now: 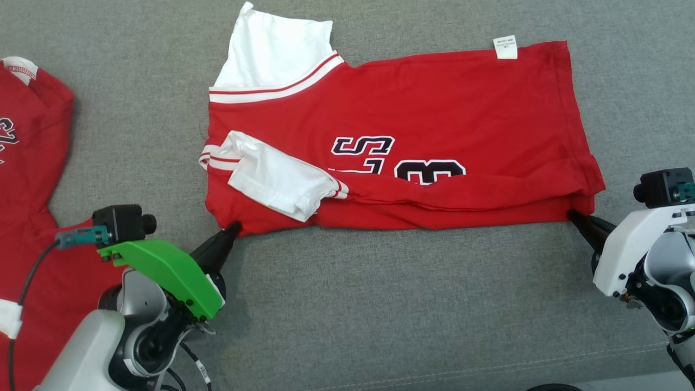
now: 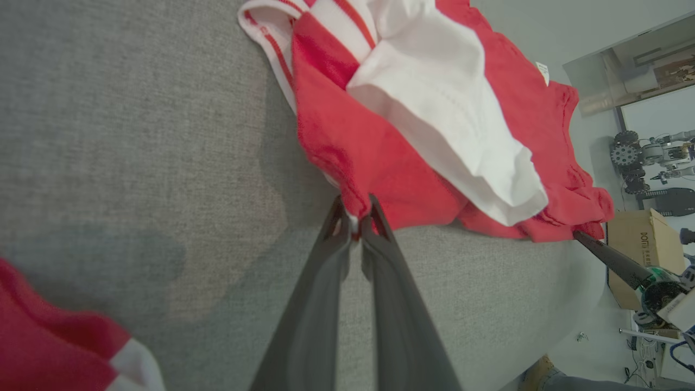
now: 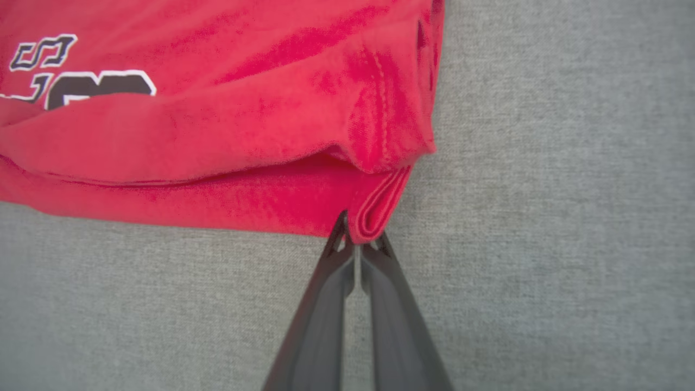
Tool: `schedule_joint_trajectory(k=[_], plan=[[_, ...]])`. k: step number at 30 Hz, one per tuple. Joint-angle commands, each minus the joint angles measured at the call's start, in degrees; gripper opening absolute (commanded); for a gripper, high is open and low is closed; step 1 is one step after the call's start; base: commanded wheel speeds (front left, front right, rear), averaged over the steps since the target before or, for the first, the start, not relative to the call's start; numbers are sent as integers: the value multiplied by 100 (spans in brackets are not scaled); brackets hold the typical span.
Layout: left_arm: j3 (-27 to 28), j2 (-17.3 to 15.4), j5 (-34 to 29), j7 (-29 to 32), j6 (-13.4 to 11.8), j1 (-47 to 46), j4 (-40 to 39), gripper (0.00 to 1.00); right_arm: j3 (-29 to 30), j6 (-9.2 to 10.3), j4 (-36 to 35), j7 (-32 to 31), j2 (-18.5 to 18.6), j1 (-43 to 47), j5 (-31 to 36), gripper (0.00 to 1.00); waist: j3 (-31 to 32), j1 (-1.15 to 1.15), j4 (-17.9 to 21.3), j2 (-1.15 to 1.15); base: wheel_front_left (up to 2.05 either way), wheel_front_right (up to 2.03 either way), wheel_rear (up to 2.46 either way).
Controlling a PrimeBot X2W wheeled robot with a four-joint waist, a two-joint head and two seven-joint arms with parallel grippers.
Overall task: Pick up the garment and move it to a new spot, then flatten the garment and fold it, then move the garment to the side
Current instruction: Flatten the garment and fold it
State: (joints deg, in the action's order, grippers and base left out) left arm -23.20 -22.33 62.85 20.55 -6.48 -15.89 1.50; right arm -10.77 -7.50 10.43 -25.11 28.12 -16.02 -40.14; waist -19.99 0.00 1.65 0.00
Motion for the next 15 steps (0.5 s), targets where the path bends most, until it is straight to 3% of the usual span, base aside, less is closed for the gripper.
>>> schedule_joint_trajectory(k=[1,8,15], plan=[[68,-119,93,109,47,-142,-119,0,43,3,-63,-116,60,-108,-169,0,70,0,17,0,0,0,0],[302,-557,444,734,4,-409,-675,0,330,3,-297,-708,251,-341,-698,0,163,0,44,0,0,0,0],[413,-662,662,867,-57,-188,-1097,0,596,3,-409,-1084,305,-371,-838,0,199,0,96,0,0,0,0]])
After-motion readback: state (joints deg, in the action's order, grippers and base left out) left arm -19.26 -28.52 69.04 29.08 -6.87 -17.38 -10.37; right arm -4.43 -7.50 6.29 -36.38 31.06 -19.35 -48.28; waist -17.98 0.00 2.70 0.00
